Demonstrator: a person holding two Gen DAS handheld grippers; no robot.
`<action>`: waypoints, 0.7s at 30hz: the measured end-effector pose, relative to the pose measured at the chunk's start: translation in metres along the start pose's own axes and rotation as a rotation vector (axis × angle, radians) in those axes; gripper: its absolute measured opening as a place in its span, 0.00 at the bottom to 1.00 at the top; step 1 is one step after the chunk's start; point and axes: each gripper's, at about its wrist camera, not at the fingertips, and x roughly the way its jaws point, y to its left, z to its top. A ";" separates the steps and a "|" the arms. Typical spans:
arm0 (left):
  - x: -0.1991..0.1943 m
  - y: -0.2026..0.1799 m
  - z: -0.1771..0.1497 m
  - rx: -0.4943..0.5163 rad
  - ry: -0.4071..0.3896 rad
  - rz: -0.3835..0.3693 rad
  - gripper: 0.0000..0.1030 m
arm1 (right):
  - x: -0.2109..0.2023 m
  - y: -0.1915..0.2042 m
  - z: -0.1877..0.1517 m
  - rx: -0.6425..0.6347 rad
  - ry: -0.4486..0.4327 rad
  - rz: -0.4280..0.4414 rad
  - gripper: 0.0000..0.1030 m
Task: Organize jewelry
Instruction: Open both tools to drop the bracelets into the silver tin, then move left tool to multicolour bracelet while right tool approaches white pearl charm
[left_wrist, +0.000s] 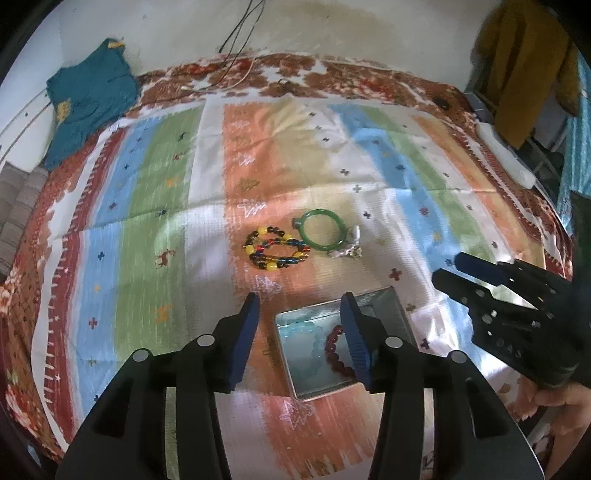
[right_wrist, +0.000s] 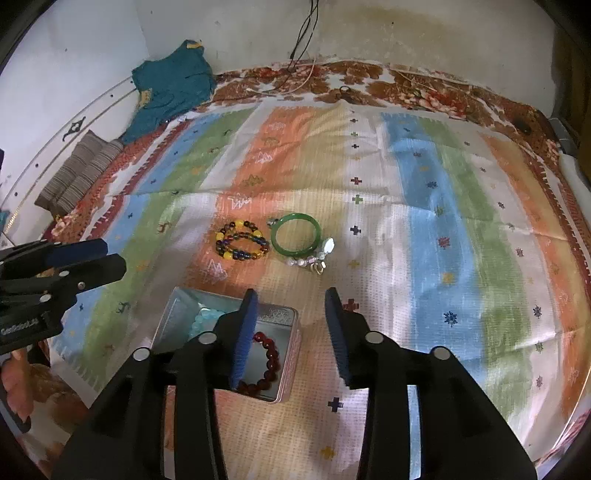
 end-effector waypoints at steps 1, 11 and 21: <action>0.004 0.003 0.002 -0.013 0.007 0.004 0.47 | 0.002 -0.001 0.000 0.002 0.003 -0.003 0.45; 0.031 0.009 0.012 -0.044 0.065 0.025 0.52 | 0.023 -0.011 0.012 0.030 0.038 -0.036 0.52; 0.048 0.010 0.020 -0.034 0.101 0.049 0.54 | 0.041 -0.019 0.025 0.040 0.053 -0.068 0.58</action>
